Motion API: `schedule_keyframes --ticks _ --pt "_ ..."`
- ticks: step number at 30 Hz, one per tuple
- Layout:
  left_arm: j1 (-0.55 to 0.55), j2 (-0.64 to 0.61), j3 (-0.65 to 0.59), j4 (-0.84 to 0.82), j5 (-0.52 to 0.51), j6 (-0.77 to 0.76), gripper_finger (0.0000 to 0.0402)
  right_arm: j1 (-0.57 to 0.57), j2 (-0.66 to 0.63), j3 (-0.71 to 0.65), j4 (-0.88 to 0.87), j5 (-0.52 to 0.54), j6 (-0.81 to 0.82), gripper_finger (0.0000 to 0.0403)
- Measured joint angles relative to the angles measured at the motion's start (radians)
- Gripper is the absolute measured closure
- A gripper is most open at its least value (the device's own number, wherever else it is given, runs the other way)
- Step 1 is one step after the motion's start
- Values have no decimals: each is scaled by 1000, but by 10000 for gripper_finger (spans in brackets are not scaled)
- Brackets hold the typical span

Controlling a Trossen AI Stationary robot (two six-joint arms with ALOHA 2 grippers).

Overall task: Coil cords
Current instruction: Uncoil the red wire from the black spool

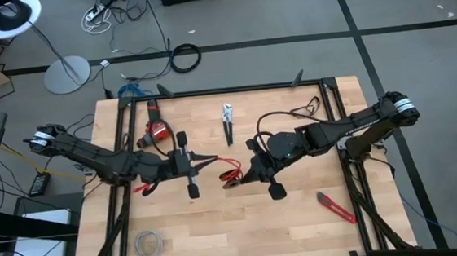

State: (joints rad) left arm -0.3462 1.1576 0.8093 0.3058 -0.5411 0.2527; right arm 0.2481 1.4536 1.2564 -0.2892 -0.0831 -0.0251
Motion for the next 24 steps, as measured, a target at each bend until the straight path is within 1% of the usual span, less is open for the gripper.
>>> schedule_keyframes --ticks 4,10,17,20,24 --pt "16 -3 0 19 -6 -1 399 2 0 0 0 -5 -1 403" --pt "62 -3 0 -4 -78 -102 399 1 0 0 2 -13 -12 403" --pt "107 11 0 -135 -79 -239 400 7 0 0 59 -35 -54 403" --pt "118 38 0 -192 -77 -289 400 7 0 0 102 -59 -77 403" --pt "119 77 0 -237 -75 -329 400 7 1 0 132 -61 -94 403"
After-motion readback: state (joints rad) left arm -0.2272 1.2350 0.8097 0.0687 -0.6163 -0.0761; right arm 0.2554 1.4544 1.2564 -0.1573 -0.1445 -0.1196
